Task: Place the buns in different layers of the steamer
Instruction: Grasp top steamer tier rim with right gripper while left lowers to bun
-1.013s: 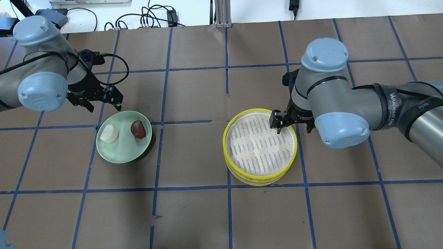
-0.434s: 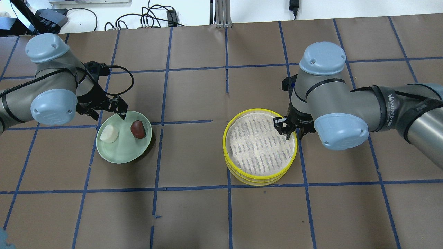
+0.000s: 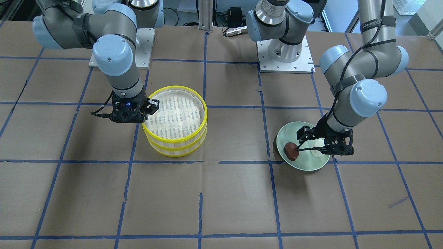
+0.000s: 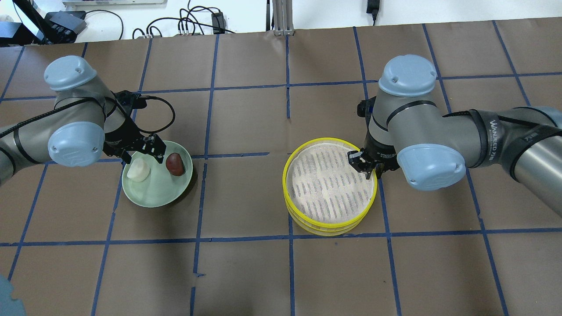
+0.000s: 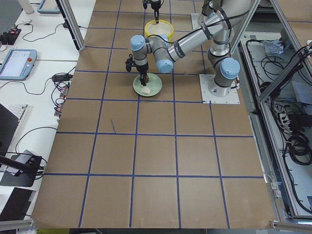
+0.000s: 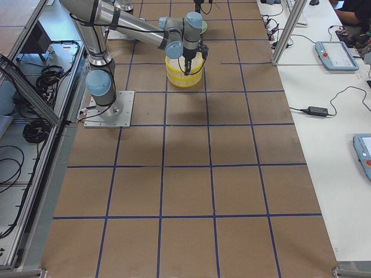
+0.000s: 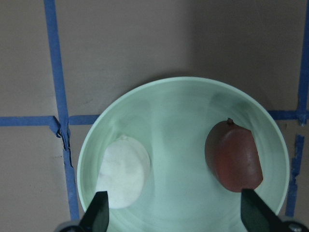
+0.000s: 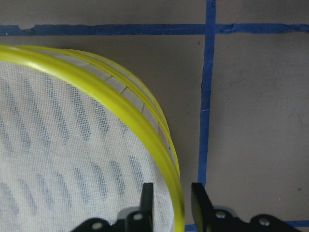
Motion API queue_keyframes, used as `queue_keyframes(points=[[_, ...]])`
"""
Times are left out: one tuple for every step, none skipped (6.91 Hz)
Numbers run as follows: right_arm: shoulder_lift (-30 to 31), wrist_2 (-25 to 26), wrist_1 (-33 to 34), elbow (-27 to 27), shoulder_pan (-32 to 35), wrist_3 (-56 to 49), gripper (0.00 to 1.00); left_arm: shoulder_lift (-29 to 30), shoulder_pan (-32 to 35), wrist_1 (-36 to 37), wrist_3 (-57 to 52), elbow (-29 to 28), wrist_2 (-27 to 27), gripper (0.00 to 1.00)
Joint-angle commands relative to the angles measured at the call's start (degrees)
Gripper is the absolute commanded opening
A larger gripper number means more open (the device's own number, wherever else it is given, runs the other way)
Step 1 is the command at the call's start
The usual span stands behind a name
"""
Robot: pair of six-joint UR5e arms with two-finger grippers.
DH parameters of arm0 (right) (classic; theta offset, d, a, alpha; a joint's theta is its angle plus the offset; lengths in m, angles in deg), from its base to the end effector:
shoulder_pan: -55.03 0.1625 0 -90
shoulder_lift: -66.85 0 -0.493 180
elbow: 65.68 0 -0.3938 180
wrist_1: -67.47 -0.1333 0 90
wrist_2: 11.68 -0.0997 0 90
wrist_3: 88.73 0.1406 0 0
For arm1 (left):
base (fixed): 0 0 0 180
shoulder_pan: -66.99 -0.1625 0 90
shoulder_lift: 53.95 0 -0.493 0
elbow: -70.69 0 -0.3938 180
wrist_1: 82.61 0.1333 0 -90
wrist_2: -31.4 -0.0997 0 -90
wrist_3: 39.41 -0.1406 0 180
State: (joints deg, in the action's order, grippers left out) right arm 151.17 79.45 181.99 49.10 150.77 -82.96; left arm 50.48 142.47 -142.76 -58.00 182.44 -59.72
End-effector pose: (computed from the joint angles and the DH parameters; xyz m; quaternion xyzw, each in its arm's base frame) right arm 0.1772 -0.4574 0.3033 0.0002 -0.9986 -0.0506 0.0150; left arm 0.0051 -0.5403 0.2568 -0.0360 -0.9978 -0.0557 0.0064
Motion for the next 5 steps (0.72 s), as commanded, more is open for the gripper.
queue_keyframes(points=[[0.0, 0.1, 0.0, 0.0, 0.0, 0.0, 0.19, 1.2, -0.5, 0.1, -11.1, -0.1, -0.1, 0.93], [0.0, 0.1, 0.0, 0.0, 0.0, -0.1, 0.17, 1.6, -1.4, 0.1, -15.0, -0.1, -0.5, 0.93], [0.0, 0.1, 0.0, 0.0, 0.0, -0.1, 0.10, 2.3, -1.6, 0.3, -16.5, -0.1, -2.0, 0.93], [0.0, 0.1, 0.0, 0.0, 0.1, -0.1, 0.10, 2.8, -1.7, 1.9, -16.6, 0.2, -2.6, 0.93], [0.0, 0.1, 0.0, 0.0, 0.0, -0.1, 0.09, 3.2, -1.7, 2.1, -16.6, 0.2, -3.3, 0.93]])
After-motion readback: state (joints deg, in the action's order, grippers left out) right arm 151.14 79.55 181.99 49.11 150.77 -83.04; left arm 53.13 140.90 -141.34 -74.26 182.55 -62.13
